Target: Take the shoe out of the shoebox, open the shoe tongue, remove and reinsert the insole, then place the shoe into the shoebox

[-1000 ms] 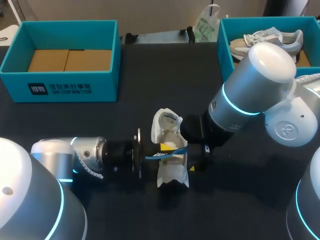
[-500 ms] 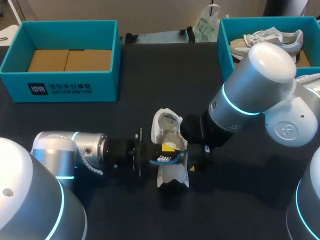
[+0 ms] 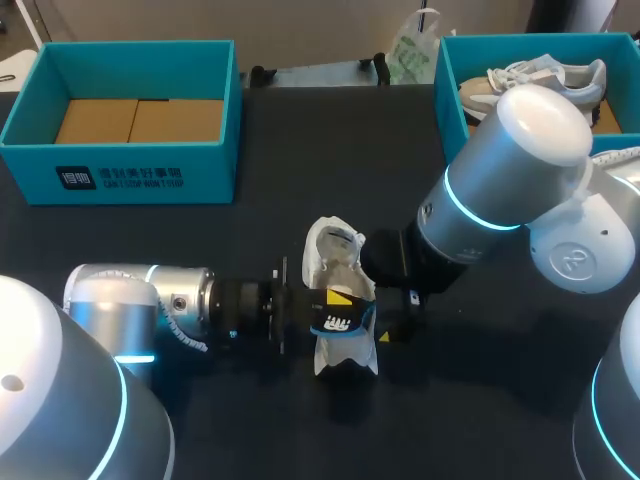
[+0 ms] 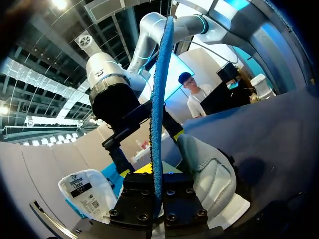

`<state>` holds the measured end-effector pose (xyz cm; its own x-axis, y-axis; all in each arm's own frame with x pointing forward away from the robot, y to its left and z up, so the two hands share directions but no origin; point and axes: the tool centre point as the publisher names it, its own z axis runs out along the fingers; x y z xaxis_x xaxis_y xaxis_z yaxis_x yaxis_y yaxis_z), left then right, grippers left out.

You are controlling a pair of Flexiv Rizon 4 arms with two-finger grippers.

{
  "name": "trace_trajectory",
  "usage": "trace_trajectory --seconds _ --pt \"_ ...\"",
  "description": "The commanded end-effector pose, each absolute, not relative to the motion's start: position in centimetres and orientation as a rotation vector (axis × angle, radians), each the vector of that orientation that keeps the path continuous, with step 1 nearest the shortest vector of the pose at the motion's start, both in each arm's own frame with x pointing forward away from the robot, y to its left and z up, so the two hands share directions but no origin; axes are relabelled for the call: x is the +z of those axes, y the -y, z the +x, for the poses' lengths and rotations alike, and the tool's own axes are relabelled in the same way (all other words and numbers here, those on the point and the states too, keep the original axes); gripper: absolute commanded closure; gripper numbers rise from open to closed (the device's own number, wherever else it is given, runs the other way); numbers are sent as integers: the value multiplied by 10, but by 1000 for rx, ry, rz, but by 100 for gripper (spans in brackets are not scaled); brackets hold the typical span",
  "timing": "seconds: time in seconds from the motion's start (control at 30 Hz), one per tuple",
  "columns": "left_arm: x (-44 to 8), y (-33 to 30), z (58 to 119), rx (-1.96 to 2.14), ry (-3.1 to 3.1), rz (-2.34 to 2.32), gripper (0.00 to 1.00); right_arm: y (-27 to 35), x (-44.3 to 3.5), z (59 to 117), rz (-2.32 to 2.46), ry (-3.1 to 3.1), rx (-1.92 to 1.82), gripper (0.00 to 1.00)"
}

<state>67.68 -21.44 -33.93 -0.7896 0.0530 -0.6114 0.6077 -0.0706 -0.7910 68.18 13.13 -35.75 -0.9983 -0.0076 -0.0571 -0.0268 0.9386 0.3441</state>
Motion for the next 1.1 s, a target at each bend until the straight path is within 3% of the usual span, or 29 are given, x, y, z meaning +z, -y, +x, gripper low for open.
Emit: trace_trajectory --seconds 0.03,1.1 --pt "-339 215 675 -1914 -1819 715 100 -131 -358 681 -27 -3037 542 0" --pt "-350 215 686 -1998 -1845 689 100 -131 -358 681 -27 -3037 542 0"
